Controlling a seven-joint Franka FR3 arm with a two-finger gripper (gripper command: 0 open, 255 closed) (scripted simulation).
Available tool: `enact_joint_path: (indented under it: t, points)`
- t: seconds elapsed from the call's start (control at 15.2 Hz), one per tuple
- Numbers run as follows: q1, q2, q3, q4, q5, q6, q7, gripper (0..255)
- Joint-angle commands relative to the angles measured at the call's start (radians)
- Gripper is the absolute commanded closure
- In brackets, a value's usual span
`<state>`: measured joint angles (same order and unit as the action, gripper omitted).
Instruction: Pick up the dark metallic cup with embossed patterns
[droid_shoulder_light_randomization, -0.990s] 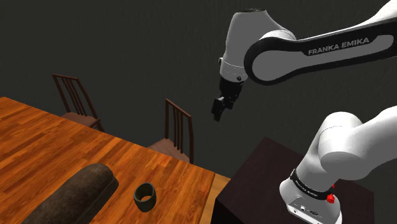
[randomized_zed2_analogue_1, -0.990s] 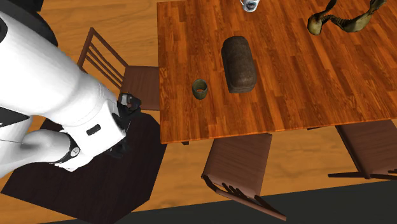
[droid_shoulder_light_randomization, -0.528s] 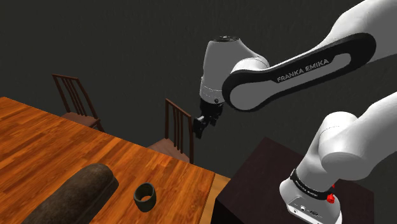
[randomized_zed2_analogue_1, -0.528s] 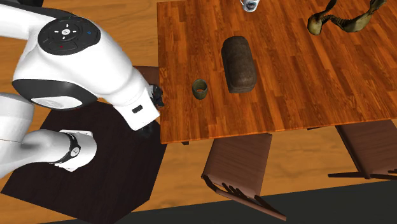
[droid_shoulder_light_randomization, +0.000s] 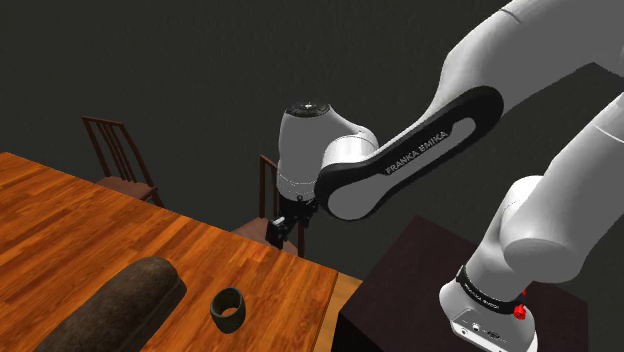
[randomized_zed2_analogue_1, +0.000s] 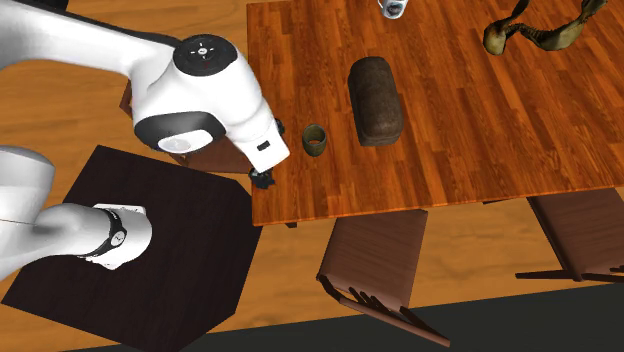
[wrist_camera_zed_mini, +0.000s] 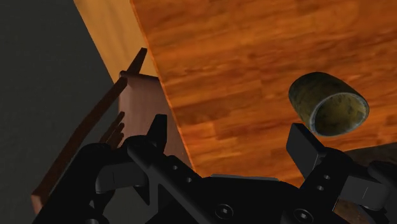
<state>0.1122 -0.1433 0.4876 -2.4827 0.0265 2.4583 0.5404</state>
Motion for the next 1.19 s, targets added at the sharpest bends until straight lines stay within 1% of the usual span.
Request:
enact_joint_path:
  t: [0.0,0.13,0.26,0.46,0.59,0.79,0.86,1.12]
  points:
    - [-0.006,0.080,0.026,0.028,-0.056,0.048,0.070,0]
    - [-0.003,0.167,0.043,0.073,-0.132,0.081,0.154,0]
    - [0.013,0.255,0.045,0.123,-0.216,0.105,0.241,0]
    - [0.064,0.383,0.021,0.210,-0.333,0.126,0.360,0]
    - [0.110,0.464,-0.007,0.274,-0.394,0.134,0.424,0]
    - [0.180,0.580,-0.048,0.379,-0.462,0.137,0.499,0]
    - [0.194,0.601,-0.057,0.399,-0.471,0.138,0.510,0]
    - [0.216,0.644,-0.085,0.405,-0.506,0.173,0.537,0]
